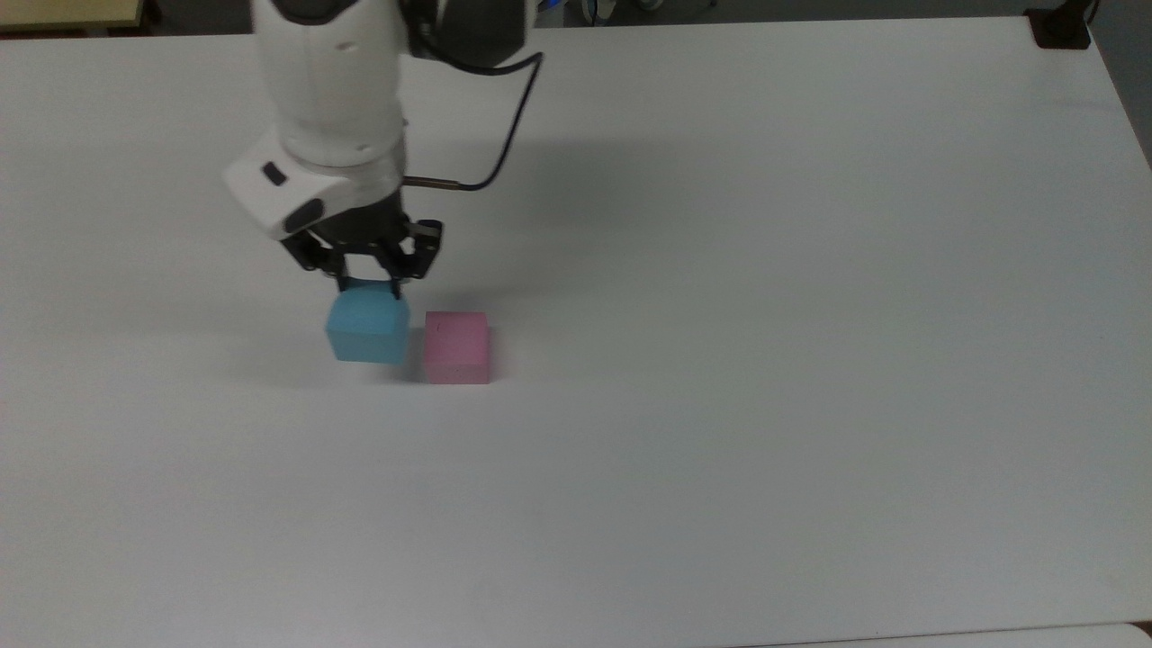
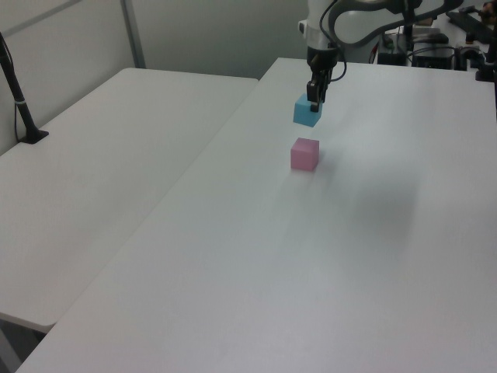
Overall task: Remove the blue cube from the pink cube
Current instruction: 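Lift the blue cube off the pink cube and set it beside it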
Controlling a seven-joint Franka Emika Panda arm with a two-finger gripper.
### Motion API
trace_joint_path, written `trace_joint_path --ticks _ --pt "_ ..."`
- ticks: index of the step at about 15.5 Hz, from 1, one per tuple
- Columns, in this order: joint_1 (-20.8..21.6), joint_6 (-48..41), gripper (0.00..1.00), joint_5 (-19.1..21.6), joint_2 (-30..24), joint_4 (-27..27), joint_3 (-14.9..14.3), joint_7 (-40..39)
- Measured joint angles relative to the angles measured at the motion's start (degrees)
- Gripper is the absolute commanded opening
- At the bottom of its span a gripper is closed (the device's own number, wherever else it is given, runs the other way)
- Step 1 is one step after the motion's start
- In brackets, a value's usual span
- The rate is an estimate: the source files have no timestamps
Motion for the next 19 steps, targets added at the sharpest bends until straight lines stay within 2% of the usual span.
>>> trace_joint_path --ticks 4,10,11,13,14,19 --pt "-4.73 1.67 0.48 -0.02 1.17 -0.11 -0.04 -8.41" --pt "-8.40 6.92 0.50 -2.56 5.88 -0.30 -0.05 -10.92" --pt "-8.96 6.97 0.56 -2.56 6.20 -0.36 -0.05 -11.49" --pt "-9.91 6.97 0.91 -2.56 6.54 -0.69 -0.05 -12.15" --pt "-10.01 6.97 0.98 -2.56 6.72 -0.80 -0.05 -12.19" --pt "-9.95 6.97 1.00 -2.76 7.35 -1.69 0.02 -12.19"
